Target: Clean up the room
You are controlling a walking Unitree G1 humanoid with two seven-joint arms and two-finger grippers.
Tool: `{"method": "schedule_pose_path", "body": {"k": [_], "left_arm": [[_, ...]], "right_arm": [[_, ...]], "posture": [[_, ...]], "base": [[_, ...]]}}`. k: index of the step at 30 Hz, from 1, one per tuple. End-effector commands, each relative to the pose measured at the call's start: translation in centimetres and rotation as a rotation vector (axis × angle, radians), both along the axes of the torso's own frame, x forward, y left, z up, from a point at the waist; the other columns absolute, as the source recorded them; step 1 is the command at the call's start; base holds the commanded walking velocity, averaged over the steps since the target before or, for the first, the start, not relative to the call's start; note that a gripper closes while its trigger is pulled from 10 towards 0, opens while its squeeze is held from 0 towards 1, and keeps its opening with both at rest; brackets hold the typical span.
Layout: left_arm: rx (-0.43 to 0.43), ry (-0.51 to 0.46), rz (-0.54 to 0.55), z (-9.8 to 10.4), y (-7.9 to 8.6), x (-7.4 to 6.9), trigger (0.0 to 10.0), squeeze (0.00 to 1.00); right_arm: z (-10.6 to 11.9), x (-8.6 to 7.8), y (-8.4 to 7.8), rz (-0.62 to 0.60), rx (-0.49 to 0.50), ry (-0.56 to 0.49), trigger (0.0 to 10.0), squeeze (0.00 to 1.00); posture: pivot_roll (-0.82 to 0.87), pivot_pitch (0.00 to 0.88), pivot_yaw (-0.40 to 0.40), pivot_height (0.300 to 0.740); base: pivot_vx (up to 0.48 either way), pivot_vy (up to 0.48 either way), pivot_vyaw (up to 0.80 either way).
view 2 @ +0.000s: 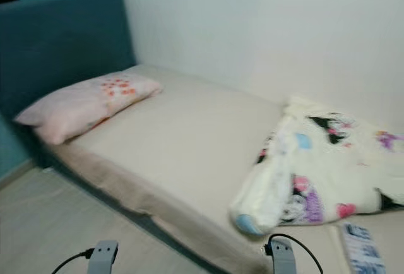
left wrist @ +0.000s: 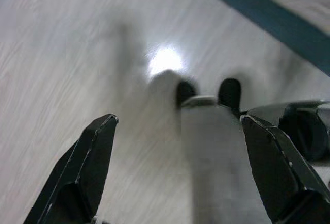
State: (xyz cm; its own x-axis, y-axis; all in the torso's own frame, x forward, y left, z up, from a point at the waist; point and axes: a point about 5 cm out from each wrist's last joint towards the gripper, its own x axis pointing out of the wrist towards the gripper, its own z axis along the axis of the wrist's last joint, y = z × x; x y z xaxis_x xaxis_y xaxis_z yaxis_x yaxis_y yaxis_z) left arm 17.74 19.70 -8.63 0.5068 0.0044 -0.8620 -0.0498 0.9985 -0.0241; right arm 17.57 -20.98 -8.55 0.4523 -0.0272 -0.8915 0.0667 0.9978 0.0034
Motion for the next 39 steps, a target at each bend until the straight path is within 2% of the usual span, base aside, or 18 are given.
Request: {"method": "schedule_pose_path", "body": {"k": [1, 16, 30, 33, 39], "left_arm": [[0.001, 0.030, -0.003, -0.3, 0.2, -0.7, 10.0, 0.00], [-0.002, 0.032, -0.010, -0.3, 0.1, -0.7, 10.0, 0.00], [0.010, 0.039, -0.009, -0.4, 0.1, -0.8, 10.0, 0.00], [0.010, 0.040, -0.007, -0.4, 0.1, -0.8, 10.0, 0.00], [0.011, 0.042, -0.006, -0.4, 0.1, -0.9, 10.0, 0.00]], "right_arm": [[-0.3, -0.4, 0.5, -0.002, 0.013, 0.012, 10.0, 0.00], [-0.3, -0.6, 0.2, 0.000, -0.001, 0.021, 10.0, 0.00], [-0.4, -0.8, 0.0, -0.008, -0.013, 0.024, 10.0, 0.00], [-0.3, -0.8, -0.1, -0.040, -0.010, 0.015, 10.0, 0.00], [0.5, 0.3, -1.7, -0.216, -0.021, -0.044, 10.0, 0.00]], "posture": [[-0.07, 0.000, -0.076, 0.716], [-0.07, 0.000, -0.077, 0.716], [-0.08, 0.000, -0.075, 0.716], [-0.08, 0.000, -0.075, 0.716], [-0.07, 0.000, -0.078, 0.716]], "base": [[0.000, -0.480, 0.00], [0.000, -0.478, 0.00], [0.000, -0.035, 0.00], [0.000, 0.000, 0.00], [0.000, 0.000, 0.00]]}}
